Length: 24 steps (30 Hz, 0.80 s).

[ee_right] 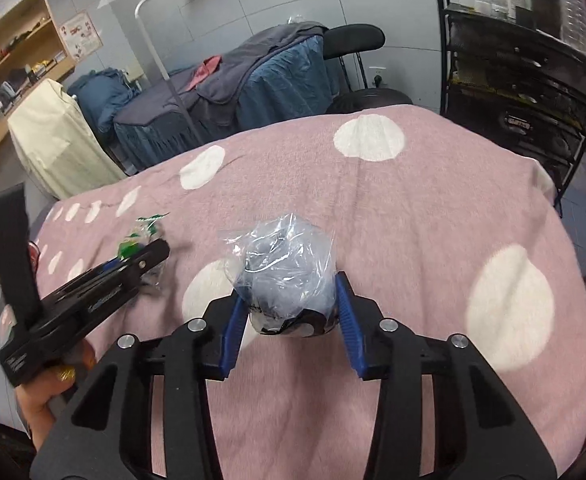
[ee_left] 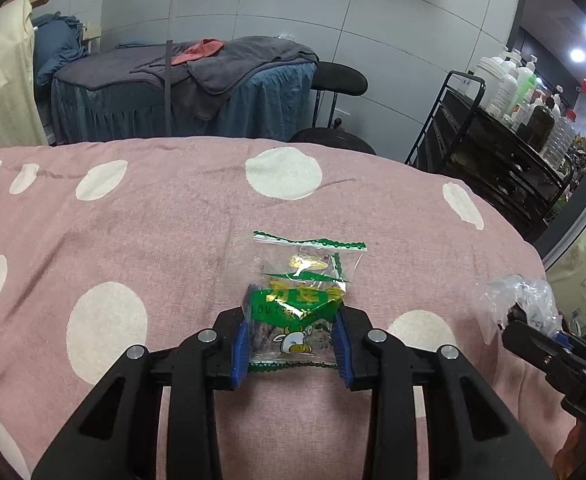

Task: Collect trash
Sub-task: 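Carry the plastic-wrapped ball into the bin and open the right gripper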

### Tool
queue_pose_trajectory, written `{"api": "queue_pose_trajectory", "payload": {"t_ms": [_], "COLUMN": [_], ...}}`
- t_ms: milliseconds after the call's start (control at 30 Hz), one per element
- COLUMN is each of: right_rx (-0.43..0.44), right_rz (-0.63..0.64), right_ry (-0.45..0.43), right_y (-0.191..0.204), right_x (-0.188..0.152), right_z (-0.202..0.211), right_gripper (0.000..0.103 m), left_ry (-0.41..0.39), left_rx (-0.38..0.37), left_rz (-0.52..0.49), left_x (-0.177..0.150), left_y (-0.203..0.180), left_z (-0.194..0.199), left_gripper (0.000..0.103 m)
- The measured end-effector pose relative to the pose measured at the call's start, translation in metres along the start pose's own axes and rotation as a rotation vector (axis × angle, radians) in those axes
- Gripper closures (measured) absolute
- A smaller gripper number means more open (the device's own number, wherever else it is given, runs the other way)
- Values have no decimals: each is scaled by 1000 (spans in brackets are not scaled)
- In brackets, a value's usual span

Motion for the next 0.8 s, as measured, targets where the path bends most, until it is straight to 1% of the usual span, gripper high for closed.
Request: {"api": "queue_pose_trajectory", "payload": {"t_ms": [100, 167, 300, 367, 500, 633, 767, 800], "right_rx": [7, -5, -56, -97, -143, -234, -290, -318], "right_rz": [-30, -49, -68, -76, -116, -140, -195, -207], "right_ry": [-20, -39, -80, -96, -103, -106, -87, -79], "right_y": [-14, -28, -60, -79, -114, -153, -195, -207], "right_x": [-15, -24, -41, -53, -77, -102, -125, -132], "right_z": [32, 53, 96, 116, 143, 166, 173, 174], "right_gripper": [60, 60, 60, 60, 60, 60, 60, 60], "left_ry": [-8, -12, 1, 1, 13, 25, 37, 44], "left_rx": [-30, -49, -116, -147, -216, -268, -298, -305], "left_rz": [-25, -53, -102, -150, -230, -274, -308, -316], "left_x": [-3, -7, -23, -34, -61, -86, -104, -109], "left_y": [-16, -32, -70, -95, -139, -170, -195, -201], "left_z": [9, 17, 30, 39, 57, 74, 83, 84], "left_gripper": [70, 70, 70, 70, 70, 70, 70, 70]}}
Point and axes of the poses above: each gripper's, at about its wrist camera, not at the fingertips, and z roughly against the way its jaws point, y to its left, x to its top, the point moved 9 cm from there along -z, roughly the way its jaws point, and after that the axes turned 9 degrees about z, right-handed, at the moved point
